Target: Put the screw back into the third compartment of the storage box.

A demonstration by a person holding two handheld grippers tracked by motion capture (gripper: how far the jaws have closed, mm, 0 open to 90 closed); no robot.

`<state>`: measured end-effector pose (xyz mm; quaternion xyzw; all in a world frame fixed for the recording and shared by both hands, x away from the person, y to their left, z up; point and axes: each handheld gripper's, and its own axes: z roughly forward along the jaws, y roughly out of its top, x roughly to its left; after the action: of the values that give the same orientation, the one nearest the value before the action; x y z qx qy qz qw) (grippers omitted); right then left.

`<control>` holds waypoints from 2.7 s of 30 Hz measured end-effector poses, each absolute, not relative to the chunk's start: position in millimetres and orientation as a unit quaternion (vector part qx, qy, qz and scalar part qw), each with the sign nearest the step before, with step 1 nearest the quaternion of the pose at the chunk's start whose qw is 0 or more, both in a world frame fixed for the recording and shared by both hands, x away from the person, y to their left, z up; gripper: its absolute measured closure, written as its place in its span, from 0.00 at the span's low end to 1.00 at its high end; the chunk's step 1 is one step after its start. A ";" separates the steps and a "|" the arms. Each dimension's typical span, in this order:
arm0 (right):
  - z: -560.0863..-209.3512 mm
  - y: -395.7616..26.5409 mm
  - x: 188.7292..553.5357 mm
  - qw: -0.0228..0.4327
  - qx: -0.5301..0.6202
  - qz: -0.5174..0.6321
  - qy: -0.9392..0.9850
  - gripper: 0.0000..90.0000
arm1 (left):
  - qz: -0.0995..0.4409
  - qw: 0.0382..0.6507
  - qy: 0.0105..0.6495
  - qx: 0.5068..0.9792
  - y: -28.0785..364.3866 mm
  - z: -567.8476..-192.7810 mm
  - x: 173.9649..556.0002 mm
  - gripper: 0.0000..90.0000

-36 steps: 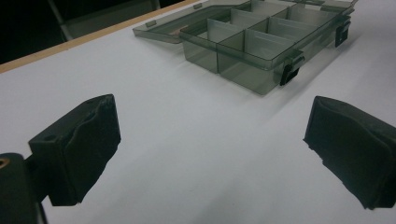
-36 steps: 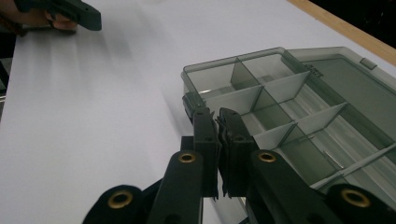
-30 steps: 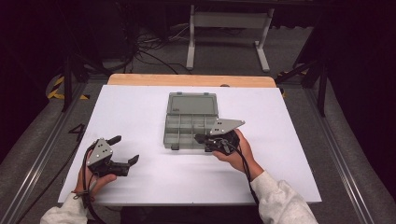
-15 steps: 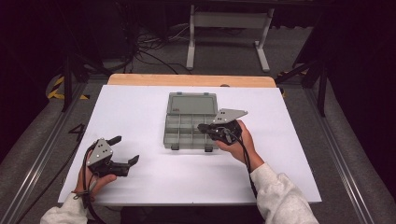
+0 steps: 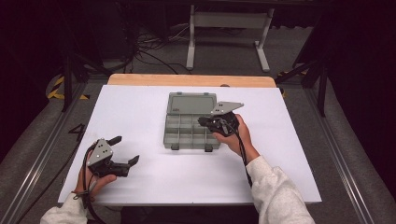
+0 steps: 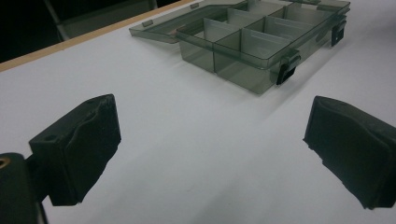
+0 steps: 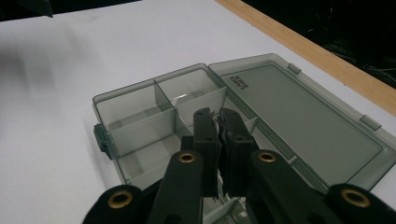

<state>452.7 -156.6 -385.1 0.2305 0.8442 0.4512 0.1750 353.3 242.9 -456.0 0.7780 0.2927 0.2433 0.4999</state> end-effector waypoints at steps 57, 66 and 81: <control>-412.2 -164.1 470.4 0.183 0.260 0.443 0.838 0.79 | 0.231 0.508 0.294 0.776 243.4 -454.6 360.4 0.05; -404.6 -176.4 454.7 0.218 0.232 0.459 0.830 0.68 | 0.239 0.505 0.295 0.775 238.2 -447.7 372.0 0.06; -403.2 -203.7 451.5 0.239 0.253 0.459 0.817 0.36 | 0.241 0.499 0.278 0.785 222.0 -437.5 401.6 0.07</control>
<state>451.5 -203.7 -403.2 0.2531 0.8172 0.4591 0.2395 401.6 222.0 -437.5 0.7846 0.2777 0.2406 0.4994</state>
